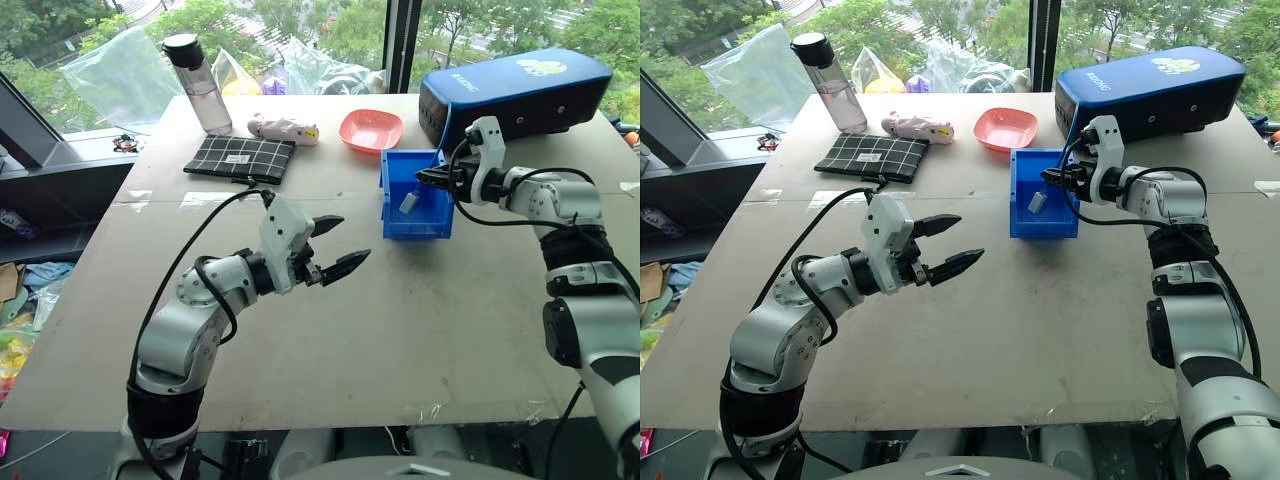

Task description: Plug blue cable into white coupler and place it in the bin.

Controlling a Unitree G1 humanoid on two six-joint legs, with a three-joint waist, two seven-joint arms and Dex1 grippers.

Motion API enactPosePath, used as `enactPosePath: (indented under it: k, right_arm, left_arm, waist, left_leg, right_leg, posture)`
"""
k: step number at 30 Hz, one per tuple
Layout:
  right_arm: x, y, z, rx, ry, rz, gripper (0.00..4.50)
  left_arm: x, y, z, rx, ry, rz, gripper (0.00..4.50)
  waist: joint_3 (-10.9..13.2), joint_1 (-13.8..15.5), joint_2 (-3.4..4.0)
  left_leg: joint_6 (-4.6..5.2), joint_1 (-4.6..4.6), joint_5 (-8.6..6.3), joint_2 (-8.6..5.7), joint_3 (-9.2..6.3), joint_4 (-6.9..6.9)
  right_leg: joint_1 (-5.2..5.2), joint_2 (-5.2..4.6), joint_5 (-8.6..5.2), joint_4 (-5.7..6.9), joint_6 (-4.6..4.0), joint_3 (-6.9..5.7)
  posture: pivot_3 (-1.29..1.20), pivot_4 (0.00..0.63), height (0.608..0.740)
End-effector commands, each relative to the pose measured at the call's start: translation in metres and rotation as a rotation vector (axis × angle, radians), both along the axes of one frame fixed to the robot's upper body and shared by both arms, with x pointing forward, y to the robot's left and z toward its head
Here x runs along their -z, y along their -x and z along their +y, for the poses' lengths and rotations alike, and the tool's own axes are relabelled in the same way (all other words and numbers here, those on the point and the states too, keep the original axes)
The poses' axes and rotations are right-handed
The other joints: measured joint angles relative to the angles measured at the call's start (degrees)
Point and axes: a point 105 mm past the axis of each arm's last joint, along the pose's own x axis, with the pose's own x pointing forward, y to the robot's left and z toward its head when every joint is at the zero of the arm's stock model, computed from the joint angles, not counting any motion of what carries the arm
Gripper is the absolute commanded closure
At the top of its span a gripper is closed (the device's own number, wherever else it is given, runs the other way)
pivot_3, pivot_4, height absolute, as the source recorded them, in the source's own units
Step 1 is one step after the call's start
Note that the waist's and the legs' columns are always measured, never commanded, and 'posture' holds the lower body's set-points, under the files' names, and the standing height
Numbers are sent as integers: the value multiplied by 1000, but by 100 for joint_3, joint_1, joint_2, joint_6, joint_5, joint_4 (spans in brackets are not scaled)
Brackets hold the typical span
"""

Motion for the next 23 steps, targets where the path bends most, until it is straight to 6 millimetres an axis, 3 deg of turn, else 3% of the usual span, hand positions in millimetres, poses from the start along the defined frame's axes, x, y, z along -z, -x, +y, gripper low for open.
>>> enactPosePath:
  k: [1, 4, 6, 10, 12, 18, 23]
  right_arm:
    - [-42, 17, -13, -78, 10, -227, 667]
    - [-48, 54, -25, -163, 5, -371, 667]
    - [-42, 86, -33, -213, 19, -412, 667]
    - [-15, 136, -55, -230, 166, -442, 667]
    - [5, 160, -76, -213, 240, -405, 667]
    - [41, 208, -121, -189, 413, -291, 667]
    - [54, 223, -142, -153, 454, -231, 667]
  left_arm:
    - [-11, 7, 4, -19, 13, -37, 688]
    - [-1, 16, 10, -21, -10, 9, 688]
    - [6, 23, 16, -22, -32, 39, 688]
    - [17, 37, 34, -27, -76, 91, 688]
    - [25, 49, 45, -31, -105, 135, 688]
    - [41, 74, 74, -66, -158, 236, 688]
    - [51, 78, 82, -83, -139, 270, 688]
  waist:
    - [0, 14, 0]
    - [0, 34, 0]
    - [-1, 50, 0]
    - [6, 68, 17]
    - [9, 86, 24]
    - [9, 139, 25]
    - [9, 149, 25]
  left_leg:
    - [0, -1, 0, 0, -1, 0]
    - [0, -4, -1, 0, -11, -2]
    - [1, -7, -1, 1, -22, -6]
    - [1, 6, -3, 4, -15, -9]
    - [16, 11, -11, 3, -7, -13]
    - [27, 20, -17, 5, 4, -7]
    - [31, 24, -20, 6, 4, -7]
  right_leg:
    - [0, 0, 0, -1, 0, 0]
    - [3, -1, 0, -8, 1, -11]
    - [8, -3, 0, -19, 1, -22]
    - [14, 0, -1, -19, 1, -12]
    - [17, -3, -1, -19, 1, -8]
    - [26, -2, -1, -19, 1, -5]
    - [38, -4, -3, -29, 1, -4]
  posture:
    - [0, 150, 740]
    - [0, 150, 740]
    - [0, 150, 740]
    - [0, 150, 740]
    - [0, 150, 740]
    - [0, 150, 740]
    - [0, 150, 740]
